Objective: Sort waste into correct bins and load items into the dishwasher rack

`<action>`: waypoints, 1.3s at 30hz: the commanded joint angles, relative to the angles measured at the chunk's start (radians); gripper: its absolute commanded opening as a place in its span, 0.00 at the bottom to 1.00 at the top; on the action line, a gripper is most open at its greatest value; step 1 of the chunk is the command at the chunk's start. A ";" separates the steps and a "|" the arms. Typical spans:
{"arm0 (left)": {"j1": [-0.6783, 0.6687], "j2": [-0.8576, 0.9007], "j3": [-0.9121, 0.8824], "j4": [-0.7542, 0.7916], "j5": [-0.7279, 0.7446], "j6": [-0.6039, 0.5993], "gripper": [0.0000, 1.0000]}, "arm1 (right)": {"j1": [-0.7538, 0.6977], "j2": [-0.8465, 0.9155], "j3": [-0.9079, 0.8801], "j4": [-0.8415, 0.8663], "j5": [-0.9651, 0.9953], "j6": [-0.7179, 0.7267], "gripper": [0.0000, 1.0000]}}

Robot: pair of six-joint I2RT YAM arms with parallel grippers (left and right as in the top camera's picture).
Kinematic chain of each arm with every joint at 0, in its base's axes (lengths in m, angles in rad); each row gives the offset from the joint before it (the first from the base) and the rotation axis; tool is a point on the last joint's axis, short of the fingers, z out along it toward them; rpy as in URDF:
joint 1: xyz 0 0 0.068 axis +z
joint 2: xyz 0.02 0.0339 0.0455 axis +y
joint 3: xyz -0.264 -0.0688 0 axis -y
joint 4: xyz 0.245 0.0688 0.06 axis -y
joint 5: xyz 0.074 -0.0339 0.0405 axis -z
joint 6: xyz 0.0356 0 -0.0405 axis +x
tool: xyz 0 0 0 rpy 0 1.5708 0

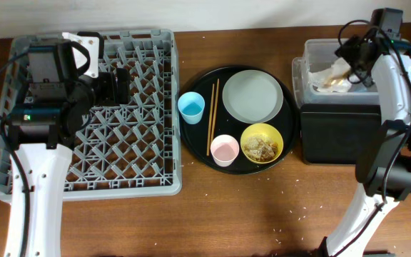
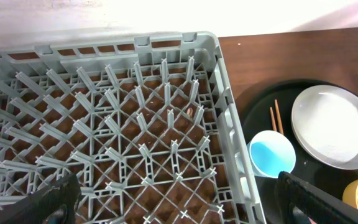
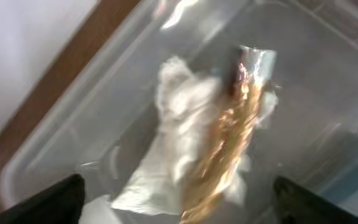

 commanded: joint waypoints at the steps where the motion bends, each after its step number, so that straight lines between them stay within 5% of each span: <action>1: 0.005 0.003 0.022 0.000 0.008 0.016 1.00 | 0.001 -0.077 0.039 0.009 -0.145 -0.120 0.98; 8: 0.005 0.003 0.022 0.000 0.008 0.016 1.00 | 0.100 -0.290 0.078 -0.183 -0.591 -0.380 0.99; 14: 0.005 0.003 0.022 0.000 0.008 0.016 1.00 | 0.359 -0.245 0.071 -0.355 -0.460 -0.381 0.98; 20: 0.005 0.003 0.022 0.000 0.008 0.016 1.00 | 0.626 -0.089 0.069 -0.291 -0.183 -0.314 0.89; 25: 0.005 0.003 0.022 0.000 0.008 0.016 1.00 | 0.668 -0.007 0.069 -0.306 -0.188 -0.267 0.75; 33: 0.005 0.003 0.022 0.000 0.008 0.016 1.00 | 0.610 -0.014 0.068 -0.645 -0.108 -0.211 0.59; 39: 0.005 0.003 0.022 0.000 0.008 0.016 1.00 | 0.612 -0.014 -0.119 -0.528 -0.102 -0.104 0.54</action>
